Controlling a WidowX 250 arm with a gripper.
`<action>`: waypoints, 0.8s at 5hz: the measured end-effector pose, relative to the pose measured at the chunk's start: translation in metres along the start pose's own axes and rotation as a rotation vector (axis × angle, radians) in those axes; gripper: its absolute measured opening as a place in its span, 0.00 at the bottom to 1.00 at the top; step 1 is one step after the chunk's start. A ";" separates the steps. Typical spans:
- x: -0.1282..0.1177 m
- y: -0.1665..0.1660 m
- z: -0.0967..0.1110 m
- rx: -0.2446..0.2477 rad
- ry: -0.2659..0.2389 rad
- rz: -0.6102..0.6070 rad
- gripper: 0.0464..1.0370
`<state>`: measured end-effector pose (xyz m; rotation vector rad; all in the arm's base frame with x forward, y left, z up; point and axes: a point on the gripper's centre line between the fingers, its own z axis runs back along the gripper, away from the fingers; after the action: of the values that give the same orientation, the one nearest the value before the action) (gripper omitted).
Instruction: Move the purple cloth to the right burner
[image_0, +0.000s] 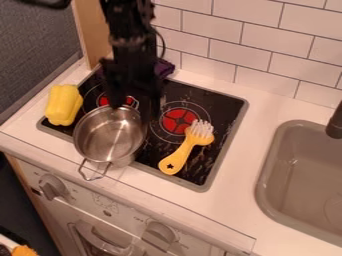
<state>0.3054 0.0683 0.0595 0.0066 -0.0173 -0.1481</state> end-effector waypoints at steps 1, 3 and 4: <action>0.036 0.035 0.007 0.031 -0.024 0.055 0.96; 0.078 0.072 0.000 0.098 -0.037 0.111 0.96; 0.083 0.078 -0.016 0.118 -0.013 0.122 0.96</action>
<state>0.3992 0.1338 0.0454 0.1219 -0.0390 -0.0252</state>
